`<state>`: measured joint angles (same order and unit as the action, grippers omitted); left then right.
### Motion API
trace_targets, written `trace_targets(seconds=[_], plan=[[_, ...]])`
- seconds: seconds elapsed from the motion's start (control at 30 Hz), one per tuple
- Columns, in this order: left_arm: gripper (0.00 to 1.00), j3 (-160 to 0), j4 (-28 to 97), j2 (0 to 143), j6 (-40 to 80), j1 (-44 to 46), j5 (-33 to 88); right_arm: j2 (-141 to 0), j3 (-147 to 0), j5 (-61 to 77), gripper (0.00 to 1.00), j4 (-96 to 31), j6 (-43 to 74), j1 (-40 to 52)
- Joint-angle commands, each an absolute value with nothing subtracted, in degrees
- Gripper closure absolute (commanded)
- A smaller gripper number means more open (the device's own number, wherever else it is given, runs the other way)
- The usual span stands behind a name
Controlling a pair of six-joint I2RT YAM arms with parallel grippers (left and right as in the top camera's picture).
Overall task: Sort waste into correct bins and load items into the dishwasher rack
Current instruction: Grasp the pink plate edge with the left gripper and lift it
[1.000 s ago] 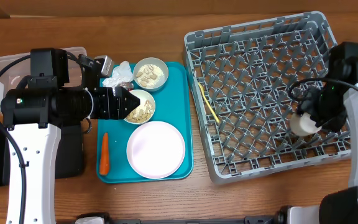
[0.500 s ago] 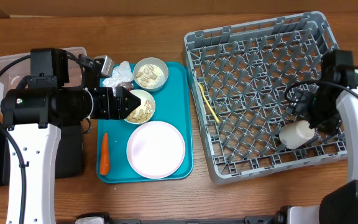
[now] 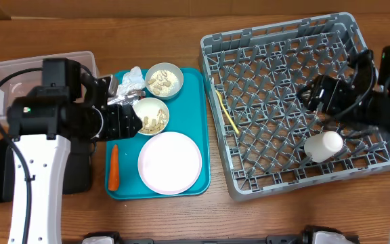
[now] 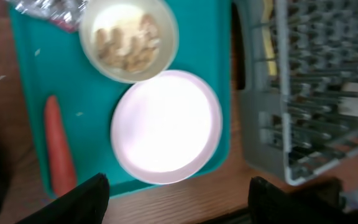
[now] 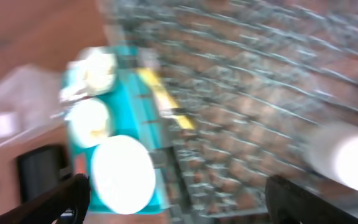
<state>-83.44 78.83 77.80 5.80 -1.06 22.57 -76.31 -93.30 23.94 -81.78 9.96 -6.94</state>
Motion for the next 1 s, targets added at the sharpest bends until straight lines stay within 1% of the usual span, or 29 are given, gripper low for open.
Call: trace_targets(seconds=[0.0,0.13,0.17,0.27,0.33,0.47,0.53,0.63,0.7,0.8,0.9,0.97], plan=[[0.28,-76.90,76.84,77.93,13.41,0.43,12.73,-71.92,-94.91,33.65,0.07,-80.47,8.56,-2.35],[0.32,-67.51,70.00,77.95,14.20,2.72,14.90,-71.07,-94.89,33.32,0.07,-79.53,8.54,4.38],[0.34,-64.34,67.68,78.00,15.33,4.01,14.85,-71.42,-94.87,32.32,0.07,-79.13,8.60,6.59],[0.36,-60.82,67.07,78.00,17.67,5.82,11.86,-72.16,-94.85,30.68,0.07,-79.15,9.04,9.04],[0.36,-59.07,67.40,78.00,20.75,6.46,7.73,-72.69,-94.85,30.52,0.10,-79.18,9.45,9.39],[0.44,-54.61,65.58,78.00,22.37,6.46,6.61,-73.34,-94.85,30.50,0.11,-79.15,10.50,9.37],[0.47,-51.03,62.67,78.00,23.70,6.46,6.66,-73.54,-94.85,30.50,0.12,-79.33,10.50,9.37],[0.48,-45.65,57.01,78.00,25.61,6.46,7.25,-73.76,-94.85,30.50,0.13,-79.33,10.50,9.37],[0.50,-41.65,50.81,78.00,25.98,6.46,9.63,-73.76,-94.85,30.50,0.13,-79.35,10.50,9.37],[0.55,-39.13,47.11,78.00,26.68,6.46,10.35,-73.76,-94.85,30.50,0.14,-79.37,10.50,9.37],[0.61,-37.50,44.95,78.00,27.14,6.46,10.50,-73.76,-94.85,30.50,0.14,-79.68,10.48,9.37],[0.68,-36.77,44.14,78.00,27.11,6.46,10.46,-73.76,-94.85,30.48,0.14,-79.81,10.46,9.37]])
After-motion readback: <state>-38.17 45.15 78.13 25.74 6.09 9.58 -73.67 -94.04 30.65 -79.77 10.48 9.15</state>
